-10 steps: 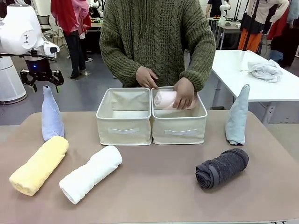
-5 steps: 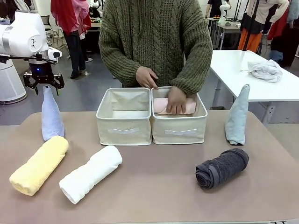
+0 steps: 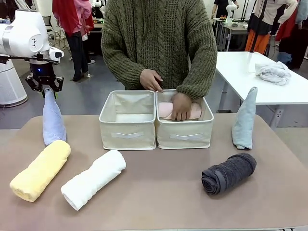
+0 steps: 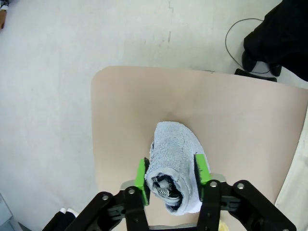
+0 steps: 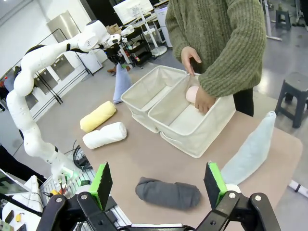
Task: Sort the towels based on their folding style.
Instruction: Pick up one triangle-folded towel and place it in the left Fabric basket.
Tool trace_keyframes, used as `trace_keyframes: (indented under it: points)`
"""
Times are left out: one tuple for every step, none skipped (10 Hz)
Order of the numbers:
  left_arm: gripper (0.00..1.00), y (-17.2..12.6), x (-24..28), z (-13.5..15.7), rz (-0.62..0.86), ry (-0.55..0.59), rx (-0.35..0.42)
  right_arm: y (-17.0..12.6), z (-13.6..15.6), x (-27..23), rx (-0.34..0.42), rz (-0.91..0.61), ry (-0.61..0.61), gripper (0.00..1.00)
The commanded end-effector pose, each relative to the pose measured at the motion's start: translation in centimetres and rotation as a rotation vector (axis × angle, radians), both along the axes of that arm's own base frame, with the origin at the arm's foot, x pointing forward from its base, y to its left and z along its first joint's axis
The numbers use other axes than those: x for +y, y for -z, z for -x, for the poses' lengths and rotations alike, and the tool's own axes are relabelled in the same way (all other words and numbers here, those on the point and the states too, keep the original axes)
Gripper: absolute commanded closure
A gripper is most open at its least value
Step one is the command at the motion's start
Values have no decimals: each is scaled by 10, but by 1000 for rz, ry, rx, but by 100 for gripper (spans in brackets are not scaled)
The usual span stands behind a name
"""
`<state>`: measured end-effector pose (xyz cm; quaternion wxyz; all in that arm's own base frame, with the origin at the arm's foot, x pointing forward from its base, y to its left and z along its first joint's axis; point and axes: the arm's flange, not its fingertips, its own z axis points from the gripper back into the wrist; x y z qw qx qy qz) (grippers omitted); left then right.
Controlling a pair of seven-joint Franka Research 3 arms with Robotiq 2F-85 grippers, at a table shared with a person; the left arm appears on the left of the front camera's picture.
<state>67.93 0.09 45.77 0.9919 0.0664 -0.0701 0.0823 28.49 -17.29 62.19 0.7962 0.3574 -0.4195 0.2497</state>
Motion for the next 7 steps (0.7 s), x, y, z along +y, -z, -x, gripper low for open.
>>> trace_keyframes:
  points:
    - [89,-2,2,-1,6,24,29,-1,-2,0,-25,-17,-11,0]
    - [98,-1,3,-1,12,27,36,-1,-2,0,-25,-17,-11,0]
    - [100,-1,3,-1,12,30,37,-1,-2,0,-25,-17,-11,0]
    - [100,-1,4,0,15,34,39,-1,-2,0,-25,-17,-11,0]
    - [100,-2,5,0,17,37,41,-1,-2,0,-25,-17,-11,0]
    - [100,-4,6,1,22,44,42,-1,-2,0,-25,-17,-11,0]
    - [100,-15,7,5,38,55,47,-1,-2,0,-25,-17,-11,0]
